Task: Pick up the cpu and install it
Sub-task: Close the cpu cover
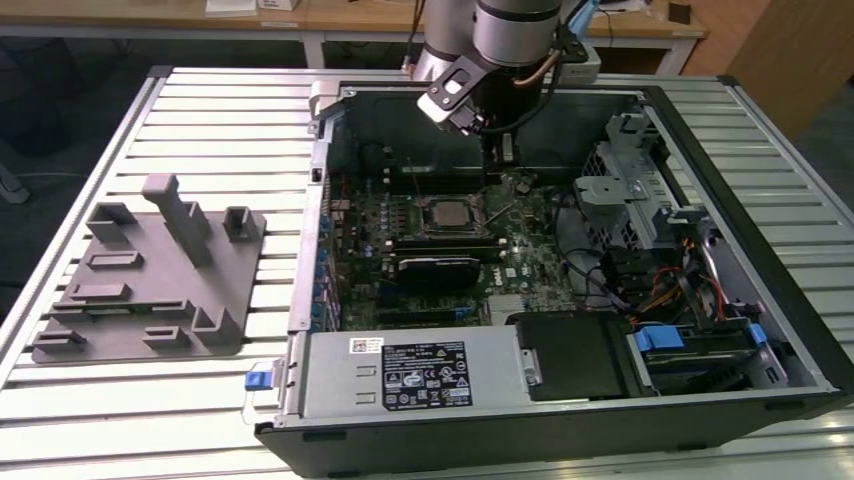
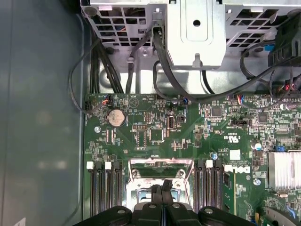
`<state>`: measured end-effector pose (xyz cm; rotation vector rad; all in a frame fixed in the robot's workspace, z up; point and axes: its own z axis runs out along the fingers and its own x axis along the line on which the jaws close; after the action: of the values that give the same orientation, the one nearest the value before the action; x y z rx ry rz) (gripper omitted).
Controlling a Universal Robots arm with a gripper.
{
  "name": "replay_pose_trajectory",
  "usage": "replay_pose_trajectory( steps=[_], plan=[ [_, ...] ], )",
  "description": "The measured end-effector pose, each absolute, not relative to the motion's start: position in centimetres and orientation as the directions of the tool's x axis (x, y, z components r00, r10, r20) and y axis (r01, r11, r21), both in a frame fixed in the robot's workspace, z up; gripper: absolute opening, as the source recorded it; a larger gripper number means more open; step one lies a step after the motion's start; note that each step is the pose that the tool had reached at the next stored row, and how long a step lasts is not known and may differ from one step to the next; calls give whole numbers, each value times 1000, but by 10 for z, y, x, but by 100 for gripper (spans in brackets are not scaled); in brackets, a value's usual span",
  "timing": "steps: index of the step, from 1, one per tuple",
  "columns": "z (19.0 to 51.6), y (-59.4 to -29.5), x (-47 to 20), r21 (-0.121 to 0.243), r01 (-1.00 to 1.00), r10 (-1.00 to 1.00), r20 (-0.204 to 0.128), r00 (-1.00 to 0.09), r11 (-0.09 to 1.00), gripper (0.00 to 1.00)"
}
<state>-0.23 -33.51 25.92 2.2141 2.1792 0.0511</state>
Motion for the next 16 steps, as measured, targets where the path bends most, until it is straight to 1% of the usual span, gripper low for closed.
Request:
replay_pose_trajectory(
  steps=[16],
  plan=[
    [259, -335, 8, 48, 999, 1000, -1, 16, -16, 11]
  ],
)
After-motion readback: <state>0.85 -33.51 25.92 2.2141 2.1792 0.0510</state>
